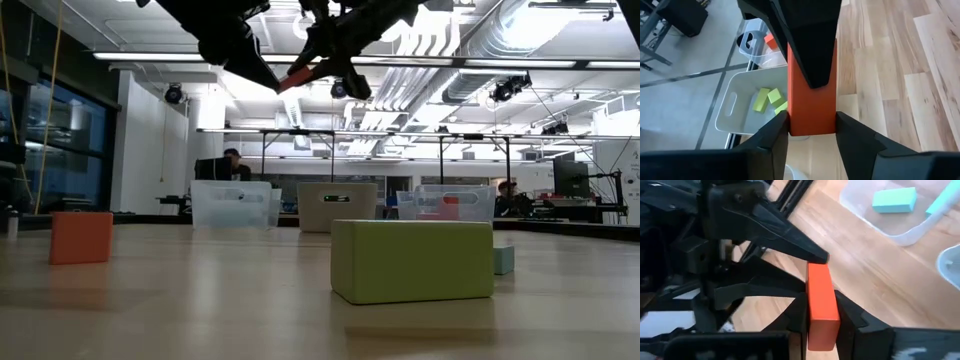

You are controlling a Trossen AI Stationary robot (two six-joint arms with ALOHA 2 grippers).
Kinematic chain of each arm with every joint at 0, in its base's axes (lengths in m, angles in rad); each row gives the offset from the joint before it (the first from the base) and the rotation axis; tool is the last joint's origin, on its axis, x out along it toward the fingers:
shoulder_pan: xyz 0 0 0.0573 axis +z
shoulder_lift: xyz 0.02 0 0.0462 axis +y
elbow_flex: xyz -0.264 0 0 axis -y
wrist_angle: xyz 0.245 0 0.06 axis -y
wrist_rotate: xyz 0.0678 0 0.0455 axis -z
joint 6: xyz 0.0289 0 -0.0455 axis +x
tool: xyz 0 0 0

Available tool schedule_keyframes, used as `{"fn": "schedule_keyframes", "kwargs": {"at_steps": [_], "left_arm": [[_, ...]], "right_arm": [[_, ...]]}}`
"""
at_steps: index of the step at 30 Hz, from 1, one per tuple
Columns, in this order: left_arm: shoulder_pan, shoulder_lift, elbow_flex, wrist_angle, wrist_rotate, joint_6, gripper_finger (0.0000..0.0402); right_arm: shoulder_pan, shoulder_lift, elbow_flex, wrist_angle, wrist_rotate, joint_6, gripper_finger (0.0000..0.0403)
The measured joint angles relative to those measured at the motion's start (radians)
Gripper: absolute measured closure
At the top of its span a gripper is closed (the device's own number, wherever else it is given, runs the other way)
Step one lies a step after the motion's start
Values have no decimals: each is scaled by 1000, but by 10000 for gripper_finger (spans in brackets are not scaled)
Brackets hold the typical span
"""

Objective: Sort & place blocks by color
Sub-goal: Put the orange block into the right transparent bin

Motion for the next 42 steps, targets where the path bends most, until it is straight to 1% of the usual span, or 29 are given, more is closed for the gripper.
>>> {"fn": "schedule_keyframes", "kwargs": {"at_steps": [7, 12, 18, 24, 27, 32, 35, 39, 42], "left_arm": [[0, -1, 1, 2, -3, -10, 223], [-1, -1, 1, -1, -17, -9, 197], [0, -8, 1, -19, -48, -10, 198], [0, -12, 1, -59, -60, -11, 199], [0, -12, 1, -59, -60, -32, 199], [0, -12, 1, -57, -60, -84, 199], [0, -12, 1, -57, -60, -135, 198], [0, -12, 1, -56, -60, -212, 198], [0, -12, 1, -54, -60, -263, 199]], "right_arm": [[0, 0, 0, -19, 71, 12, 361], [-1, 0, 0, -81, 128, 10, 361], [-24, -4, 0, -252, 246, -29, 361], [-67, -4, 0, -475, 443, -53, 361], [-98, -4, 0, -570, 517, -73, 356], [-159, -4, 0, -669, 639, -128, 362], [-211, -4, 0, -681, 644, -170, 361], [-282, -4, -1, -680, 635, -232, 349], [-326, -3, -1, -679, 610, -297, 350]]}}
